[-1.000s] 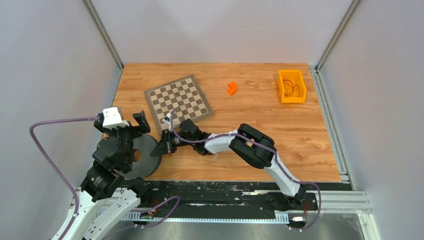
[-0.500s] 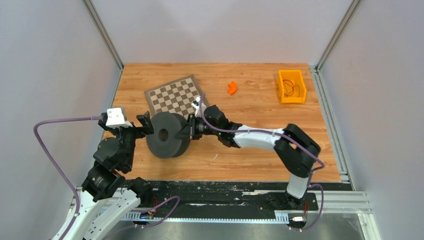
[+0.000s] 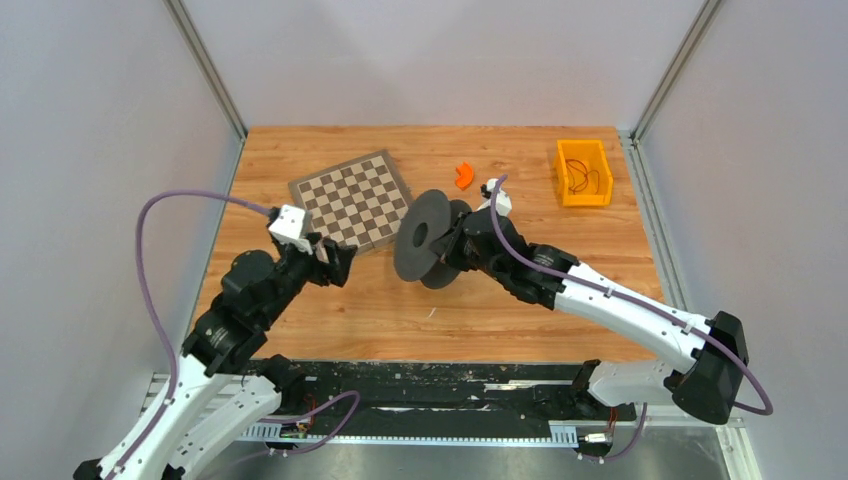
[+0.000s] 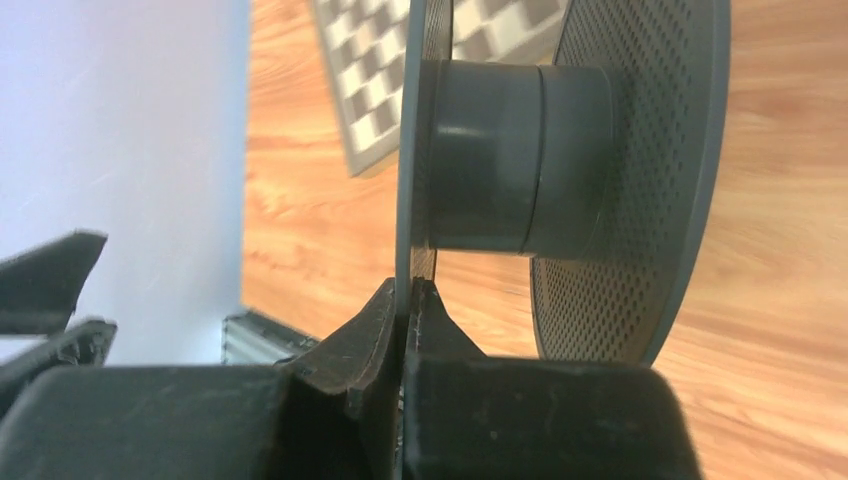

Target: Wrap the cables

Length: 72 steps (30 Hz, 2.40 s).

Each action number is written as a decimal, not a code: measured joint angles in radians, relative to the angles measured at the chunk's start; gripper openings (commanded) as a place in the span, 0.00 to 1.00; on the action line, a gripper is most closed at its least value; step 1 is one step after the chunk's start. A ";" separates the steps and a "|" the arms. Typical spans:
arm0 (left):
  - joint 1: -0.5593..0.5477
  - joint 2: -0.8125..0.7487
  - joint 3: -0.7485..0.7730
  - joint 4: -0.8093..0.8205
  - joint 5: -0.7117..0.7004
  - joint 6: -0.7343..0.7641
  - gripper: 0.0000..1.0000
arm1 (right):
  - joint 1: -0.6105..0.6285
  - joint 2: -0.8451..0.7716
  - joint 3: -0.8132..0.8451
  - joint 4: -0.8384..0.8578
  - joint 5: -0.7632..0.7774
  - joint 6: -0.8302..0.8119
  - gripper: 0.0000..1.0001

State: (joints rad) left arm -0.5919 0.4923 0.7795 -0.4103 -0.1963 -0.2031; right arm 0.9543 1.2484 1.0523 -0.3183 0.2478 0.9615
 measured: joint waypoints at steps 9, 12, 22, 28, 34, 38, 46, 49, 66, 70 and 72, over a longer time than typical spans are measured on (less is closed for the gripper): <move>-0.203 0.132 -0.085 0.057 0.072 -0.043 0.80 | -0.002 0.020 0.193 -0.475 0.159 0.277 0.00; -0.359 0.124 -0.166 0.159 -0.013 0.005 0.79 | -0.002 0.020 0.198 -0.529 0.161 0.356 0.00; -0.736 0.339 -0.259 0.530 -0.377 0.265 0.75 | -0.002 0.020 0.198 -0.591 0.105 0.501 0.00; -0.750 0.459 -0.260 0.648 -0.446 0.345 0.67 | -0.002 0.017 0.190 -0.591 0.080 0.530 0.00; -0.755 0.515 -0.260 0.697 -0.447 0.363 0.55 | -0.002 -0.001 0.159 -0.589 0.079 0.557 0.00; -0.755 0.562 -0.260 0.713 -0.436 0.339 0.53 | -0.002 -0.005 0.139 -0.583 0.076 0.565 0.00; -0.756 0.626 -0.260 0.746 -0.426 0.289 0.36 | -0.002 -0.006 0.126 -0.573 0.075 0.566 0.00; -0.756 0.637 -0.259 0.745 -0.425 0.274 0.26 | -0.002 -0.006 0.125 -0.562 0.075 0.566 0.00; -0.759 0.539 -0.255 0.665 -0.476 0.159 0.00 | 0.008 -0.052 0.117 -0.473 0.123 0.483 0.50; -0.726 0.521 -0.248 0.605 -0.482 0.103 0.00 | 0.004 -0.121 0.117 -0.462 0.185 0.421 0.58; -0.702 0.521 -0.243 0.566 -0.485 0.077 0.00 | 0.004 -0.143 0.117 -0.458 0.211 0.387 0.58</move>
State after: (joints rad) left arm -1.2942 1.0138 0.5362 0.1558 -0.6815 -0.1261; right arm 0.9585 1.1057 1.1690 -0.7765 0.4587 1.3487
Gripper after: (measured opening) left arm 0.019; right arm 0.574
